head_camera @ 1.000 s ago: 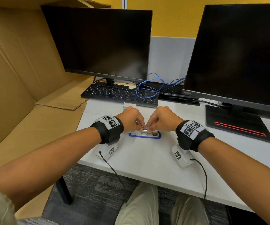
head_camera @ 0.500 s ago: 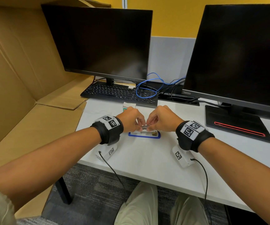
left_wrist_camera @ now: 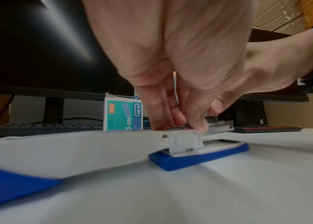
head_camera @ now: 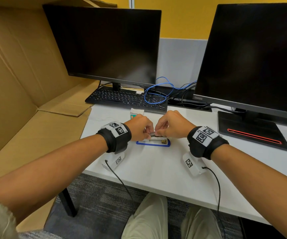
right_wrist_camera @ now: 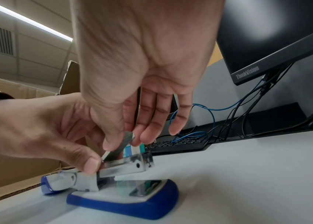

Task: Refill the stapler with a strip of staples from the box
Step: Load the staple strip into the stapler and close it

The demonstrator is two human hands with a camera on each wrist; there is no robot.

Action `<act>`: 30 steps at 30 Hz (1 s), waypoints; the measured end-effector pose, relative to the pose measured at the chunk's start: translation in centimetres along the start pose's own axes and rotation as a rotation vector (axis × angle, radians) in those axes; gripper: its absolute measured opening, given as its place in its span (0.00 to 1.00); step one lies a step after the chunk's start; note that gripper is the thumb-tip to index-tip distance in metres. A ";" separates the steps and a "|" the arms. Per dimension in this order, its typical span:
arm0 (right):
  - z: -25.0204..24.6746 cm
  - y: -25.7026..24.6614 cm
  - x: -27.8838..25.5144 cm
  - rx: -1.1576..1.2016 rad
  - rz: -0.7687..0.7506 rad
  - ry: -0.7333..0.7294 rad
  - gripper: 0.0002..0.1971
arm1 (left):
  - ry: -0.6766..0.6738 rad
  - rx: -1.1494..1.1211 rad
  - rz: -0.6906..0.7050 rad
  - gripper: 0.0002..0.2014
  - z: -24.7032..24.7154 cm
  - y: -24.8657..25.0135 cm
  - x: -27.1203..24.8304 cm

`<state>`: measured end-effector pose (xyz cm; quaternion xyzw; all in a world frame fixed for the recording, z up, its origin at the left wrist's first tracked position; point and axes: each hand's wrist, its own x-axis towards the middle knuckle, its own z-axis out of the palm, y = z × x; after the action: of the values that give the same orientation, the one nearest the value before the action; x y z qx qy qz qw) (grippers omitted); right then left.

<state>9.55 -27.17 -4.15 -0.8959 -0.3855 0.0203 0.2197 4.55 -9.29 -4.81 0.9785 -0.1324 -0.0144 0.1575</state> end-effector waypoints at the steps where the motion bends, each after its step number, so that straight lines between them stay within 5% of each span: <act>1: 0.0 0.0 0.0 0.009 0.000 0.000 0.08 | 0.004 0.003 0.002 0.08 0.0 0.0 0.0; 30: -0.2 0.3 -0.2 -0.048 0.047 -0.056 0.07 | 0.043 0.017 -0.001 0.07 0.6 -0.5 -0.2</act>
<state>9.64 -27.58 -4.17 -0.9089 -0.3706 0.0413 0.1867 4.47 -9.00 -5.52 0.9799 -0.1288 0.0077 0.1522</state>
